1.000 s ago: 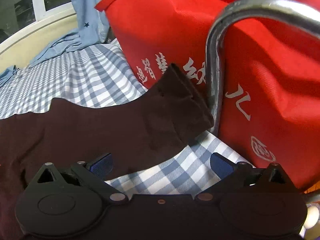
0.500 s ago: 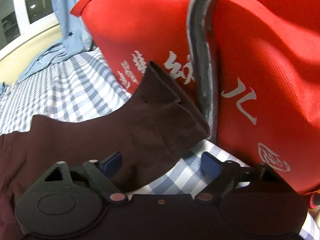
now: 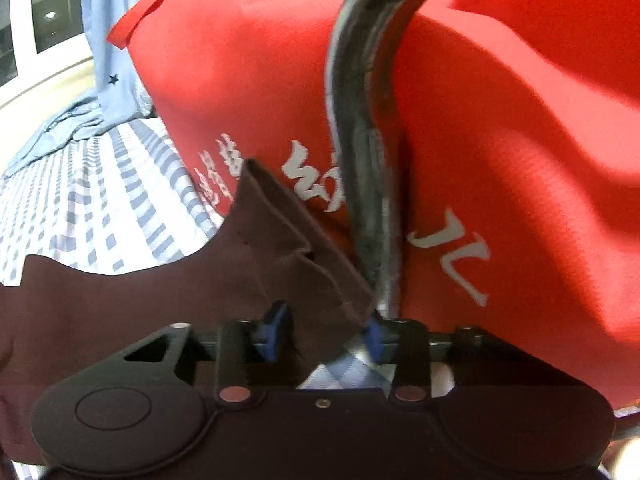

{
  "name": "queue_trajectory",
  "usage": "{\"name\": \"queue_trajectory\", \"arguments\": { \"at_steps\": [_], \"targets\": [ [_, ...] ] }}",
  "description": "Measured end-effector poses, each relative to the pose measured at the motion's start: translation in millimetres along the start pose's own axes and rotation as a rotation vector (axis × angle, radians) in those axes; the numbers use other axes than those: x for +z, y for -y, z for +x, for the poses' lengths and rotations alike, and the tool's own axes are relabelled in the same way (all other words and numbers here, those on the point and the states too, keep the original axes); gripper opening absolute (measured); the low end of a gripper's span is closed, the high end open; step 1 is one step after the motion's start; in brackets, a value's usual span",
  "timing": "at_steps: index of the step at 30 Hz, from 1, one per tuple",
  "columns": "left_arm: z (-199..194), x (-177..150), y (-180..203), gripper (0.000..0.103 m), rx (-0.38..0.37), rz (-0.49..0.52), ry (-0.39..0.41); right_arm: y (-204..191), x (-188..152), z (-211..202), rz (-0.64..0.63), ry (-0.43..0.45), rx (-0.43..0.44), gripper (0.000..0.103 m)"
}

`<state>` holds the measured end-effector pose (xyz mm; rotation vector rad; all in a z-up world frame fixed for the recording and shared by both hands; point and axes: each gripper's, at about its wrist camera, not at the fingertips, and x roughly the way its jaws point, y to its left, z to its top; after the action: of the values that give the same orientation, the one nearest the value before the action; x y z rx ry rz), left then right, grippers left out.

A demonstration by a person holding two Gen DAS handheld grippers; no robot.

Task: Fold small clothes
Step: 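Reach the right gripper to the sleeve cuff by the red bag and grasp it, then lift the cuff with the right gripper, fold the sleeve across the chest, release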

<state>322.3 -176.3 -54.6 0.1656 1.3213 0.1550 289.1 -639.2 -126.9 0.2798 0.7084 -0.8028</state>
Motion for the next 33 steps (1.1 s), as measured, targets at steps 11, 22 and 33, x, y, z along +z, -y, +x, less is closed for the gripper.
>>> {"name": "queue_trajectory", "arguments": {
  "at_steps": [11, 22, 33],
  "targets": [
    [-1.5, -13.3, -27.8, 0.102, -0.04, -0.025, 0.02, -29.9, 17.5, -55.1, -0.076, 0.099, 0.062, 0.008],
    [9.2, -17.7, -81.0, 0.102, -0.106, -0.054, 0.034, -70.3, 105.4, -141.9, -0.117, 0.319, 0.076, 0.007],
    [28.7, 0.0, -144.8, 0.102, -0.134, -0.118, 0.047, -148.3, 95.6, -213.7, -0.279, 0.406, 0.196, 0.007]
  ]
}}
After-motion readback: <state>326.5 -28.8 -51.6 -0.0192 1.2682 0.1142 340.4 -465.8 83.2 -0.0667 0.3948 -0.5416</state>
